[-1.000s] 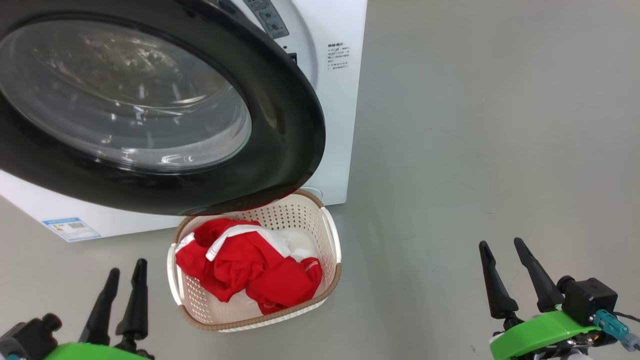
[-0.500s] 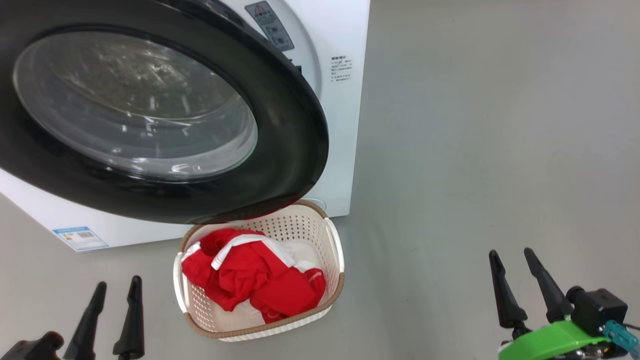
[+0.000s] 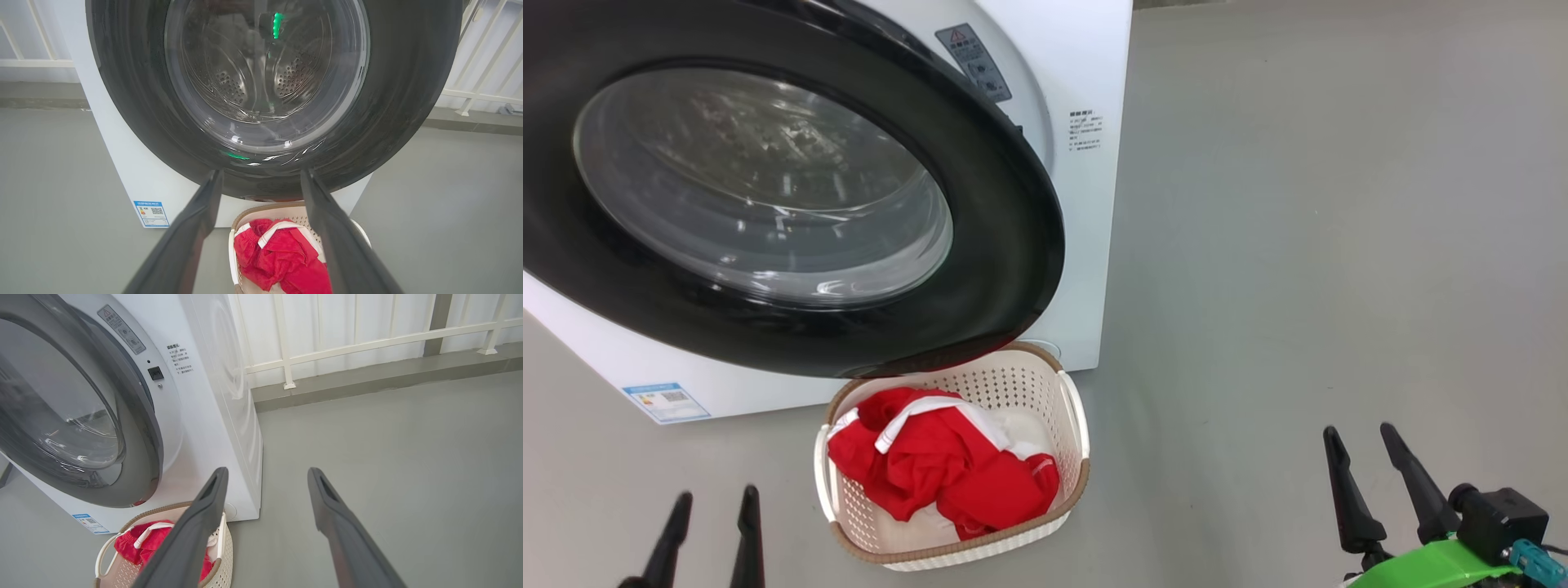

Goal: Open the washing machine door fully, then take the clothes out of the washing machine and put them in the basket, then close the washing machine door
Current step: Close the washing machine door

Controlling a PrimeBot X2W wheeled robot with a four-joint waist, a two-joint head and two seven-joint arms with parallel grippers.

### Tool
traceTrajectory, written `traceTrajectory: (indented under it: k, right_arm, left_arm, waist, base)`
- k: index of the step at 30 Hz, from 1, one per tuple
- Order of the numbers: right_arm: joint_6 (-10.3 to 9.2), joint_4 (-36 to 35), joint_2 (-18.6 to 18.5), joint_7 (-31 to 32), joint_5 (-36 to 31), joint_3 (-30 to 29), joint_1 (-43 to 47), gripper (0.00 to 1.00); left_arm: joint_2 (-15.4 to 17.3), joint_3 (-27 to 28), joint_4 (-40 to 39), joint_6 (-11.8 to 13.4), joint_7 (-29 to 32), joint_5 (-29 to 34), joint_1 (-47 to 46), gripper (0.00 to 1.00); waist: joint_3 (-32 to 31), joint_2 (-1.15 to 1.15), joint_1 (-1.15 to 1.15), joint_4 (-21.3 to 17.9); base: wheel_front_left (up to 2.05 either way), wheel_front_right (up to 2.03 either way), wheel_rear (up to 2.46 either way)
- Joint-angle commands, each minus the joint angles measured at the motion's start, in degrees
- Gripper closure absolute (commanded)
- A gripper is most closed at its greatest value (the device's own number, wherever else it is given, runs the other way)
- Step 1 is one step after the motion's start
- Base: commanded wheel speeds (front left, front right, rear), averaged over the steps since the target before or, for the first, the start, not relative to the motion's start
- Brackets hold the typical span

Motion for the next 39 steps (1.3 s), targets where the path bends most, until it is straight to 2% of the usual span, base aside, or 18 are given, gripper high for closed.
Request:
traceTrajectory:
  k: [1, 19, 20, 21, 23, 32, 39]
  right_arm:
    - [0.36, -1.06, -0.79, -0.37, 0.01, 1.19, -0.07, 0.00]
    - [0.36, -1.19, -0.90, -0.37, 0.20, 1.72, -0.49, 0.00]
    - [0.36, -1.22, -0.88, -0.37, 0.37, 1.87, -0.57, 0.21]
    - [0.36, -1.20, -0.87, -0.37, 0.51, 2.08, -0.64, 0.52]
    - [0.36, -1.08, -0.97, -0.37, 0.82, 2.69, -0.88, 1.00]
    - [0.36, -0.47, -1.35, -0.37, 1.84, 6.55, -3.94, 1.00]
    - [0.36, 1.09, -2.23, -0.37, 2.40, 11.57, -10.80, 1.00]
  left_arm:
    - [0.36, 2.21, -0.92, -0.32, -0.46, 0.97, -0.09, 0.00]
    - [-0.99, 2.42, -0.56, -0.32, -0.46, 2.57, -1.02, 0.00]
    - [-1.04, 2.34, -0.57, -0.32, -0.46, 2.60, -1.15, 0.00]
    - [-1.09, 2.25, -0.57, -0.32, -0.46, 2.63, -1.26, 0.00]
    - [-1.21, 2.05, -0.49, -0.32, -0.46, 2.65, -1.45, 0.00]
    - [-2.19, 0.64, -0.42, -0.32, -0.46, 2.47, -2.67, 0.00]
    - [-2.96, -1.03, -0.33, -0.32, -0.46, 1.81, -3.14, 0.00]
  waist:
    - [-0.18, 0.00, 0.00, 0.04]
    - [0.41, 0.00, 0.00, 0.91]
    - [0.46, 0.00, 0.00, 1.03]
    - [0.50, 0.00, 0.00, 1.17]
    - [0.56, 0.00, 0.00, 1.50]
    - [1.39, 0.00, 0.00, 4.14]
    - [2.75, 0.00, 0.00, 7.32]
  base:
    - [0.00, 0.00, 0.00]
    - [0.00, 0.00, 0.00]
    - [0.00, 0.00, 0.00]
    - [0.00, 0.00, 0.00]
    - [0.00, 0.00, 0.00]
    - [0.00, 0.00, 0.00]
    - [0.00, 0.00, 0.00]
